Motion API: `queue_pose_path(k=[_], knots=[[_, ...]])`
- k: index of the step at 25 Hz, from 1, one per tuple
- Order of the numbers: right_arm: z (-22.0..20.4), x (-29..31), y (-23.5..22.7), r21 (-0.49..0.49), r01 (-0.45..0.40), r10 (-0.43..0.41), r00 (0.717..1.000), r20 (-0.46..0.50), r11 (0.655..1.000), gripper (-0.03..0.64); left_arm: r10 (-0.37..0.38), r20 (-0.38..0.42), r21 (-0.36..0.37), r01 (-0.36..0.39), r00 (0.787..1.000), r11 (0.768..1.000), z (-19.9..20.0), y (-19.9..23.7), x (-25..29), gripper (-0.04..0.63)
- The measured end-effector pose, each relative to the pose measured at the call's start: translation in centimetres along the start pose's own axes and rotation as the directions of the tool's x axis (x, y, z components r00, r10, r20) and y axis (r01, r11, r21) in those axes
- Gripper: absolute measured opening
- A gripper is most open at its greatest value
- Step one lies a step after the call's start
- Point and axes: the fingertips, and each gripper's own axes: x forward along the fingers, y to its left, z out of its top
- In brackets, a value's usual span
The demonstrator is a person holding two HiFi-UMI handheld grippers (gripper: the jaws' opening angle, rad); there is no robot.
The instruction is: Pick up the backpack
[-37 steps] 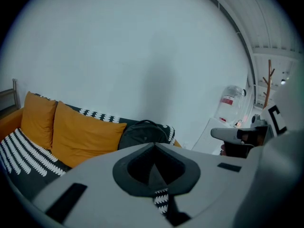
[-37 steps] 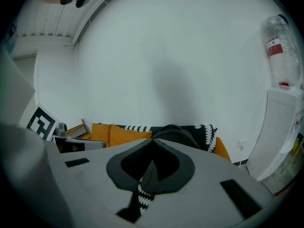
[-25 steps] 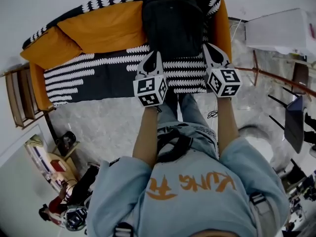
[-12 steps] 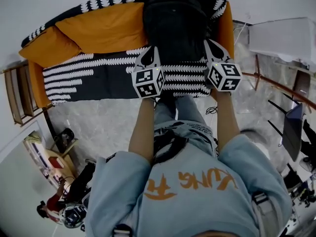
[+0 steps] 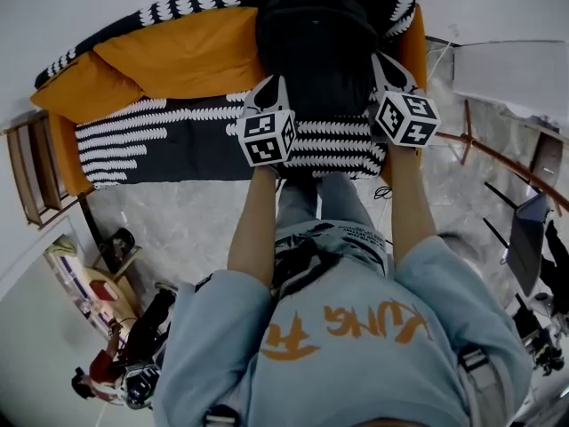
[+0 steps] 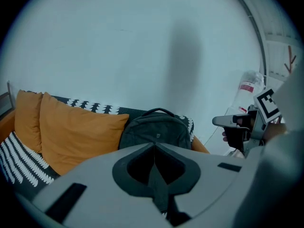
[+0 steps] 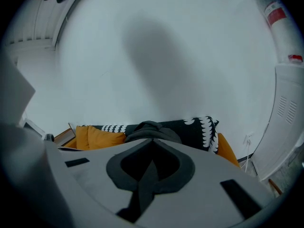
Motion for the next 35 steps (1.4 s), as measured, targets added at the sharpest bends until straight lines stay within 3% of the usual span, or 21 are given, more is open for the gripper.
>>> queue_pose_path(k=[9,13,15,16,26,30,35], knots=[[-1.7,3.4,-1.9,-0.095,-0.045,0.038,0.996,-0.075,0.994,0.003,0.071,0.009,0.053,-0.072,0.997,0.996,1.2,2.7,4.5,0.021],[-2.7,4.7,-2.7,-0.116,-0.061,0.047,0.992,-0.119,0.991,0.072,0.066,-0.011,0.067,-0.065,0.998,0.996,1.2,4.0,6.6,0.027],[-3.0,5.5,-3.1,-0.133,-0.069,0.051,0.990,-0.134,0.989,0.084,0.051,-0.030,0.081,-0.048,0.998,0.996,1.2,4.4,7.8,0.148],[-3.1,5.9,-3.3,-0.142,-0.071,0.051,0.989,-0.140,0.987,0.087,0.047,-0.040,0.091,-0.043,0.998,0.995,1.2,4.5,8.3,0.164],[-3.6,9.3,-5.7,-0.263,-0.048,-0.007,0.979,-0.204,0.963,0.173,0.087,-0.068,0.136,-0.077,0.994,0.988,1.8,7.9,12.0,0.178],[-3.8,10.5,-6.9,-0.302,-0.043,-0.028,0.974,-0.226,0.952,0.210,0.066,-0.064,0.133,-0.057,0.996,0.989,1.9,8.4,13.3,0.184],[-4.4,11.8,-7.3,-0.332,-0.066,-0.022,0.967,-0.252,0.941,0.212,0.052,-0.065,0.160,-0.041,0.997,0.986,1.9,8.6,15.0,0.184]])
